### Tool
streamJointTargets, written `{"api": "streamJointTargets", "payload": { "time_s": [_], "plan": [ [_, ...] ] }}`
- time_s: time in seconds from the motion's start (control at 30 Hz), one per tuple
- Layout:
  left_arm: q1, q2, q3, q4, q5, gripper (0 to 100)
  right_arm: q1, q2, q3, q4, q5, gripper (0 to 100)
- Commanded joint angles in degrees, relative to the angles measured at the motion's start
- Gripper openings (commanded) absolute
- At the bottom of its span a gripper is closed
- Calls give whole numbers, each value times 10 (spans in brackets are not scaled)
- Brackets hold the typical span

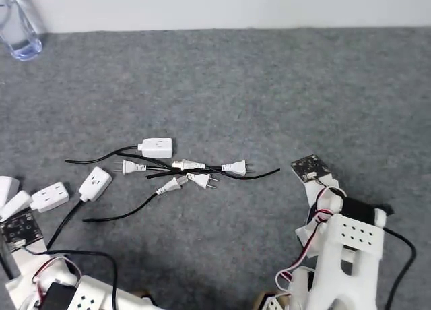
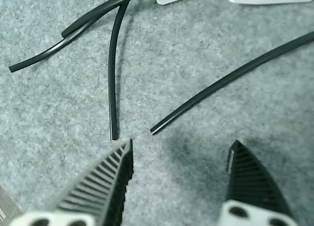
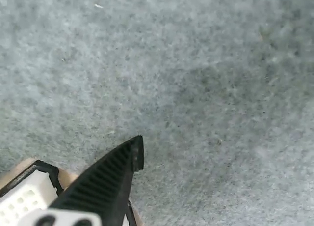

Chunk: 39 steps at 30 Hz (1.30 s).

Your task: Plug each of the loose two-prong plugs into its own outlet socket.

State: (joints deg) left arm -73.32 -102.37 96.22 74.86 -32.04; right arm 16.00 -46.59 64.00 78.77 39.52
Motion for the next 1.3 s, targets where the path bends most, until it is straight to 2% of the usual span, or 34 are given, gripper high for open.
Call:
{"api": "streamJointTargets", "payload": {
  "time_s": [0.0, 0.07, 0.43, 0.6, 0.7, 0.87, 1.03, 1.17, 1.27],
  "plan": [
    [3, -2, -5, -4, 0, 295, -4, -16, -14, -5, 5, 315],
    [3, -2, -5, -4, 0, 295, -2, -16, -14, -29, 5, 251],
    [3, -2, -5, -4, 0, 295, -13, -11, -5, -190, 5, 243],
    [3, -2, -5, -4, 0, 295, -93, -16, 17, -264, 11, 245],
    [3, -2, -5, -4, 0, 295, -145, -11, -18, -285, 11, 245],
    [3, -2, -5, -4, 0, 295, -248, 6, -191, -179, 48, 245],
    [3, -2, -5, -4, 0, 295, -334, 159, -423, -39, 42, 246],
    [3, -2, -5, -4, 0, 295, -364, 342, -563, 27, -42, 246],
    [3, -2, -5, -4, 0, 295, -376, 448, -613, 58, -112, 246]
  ]
}}
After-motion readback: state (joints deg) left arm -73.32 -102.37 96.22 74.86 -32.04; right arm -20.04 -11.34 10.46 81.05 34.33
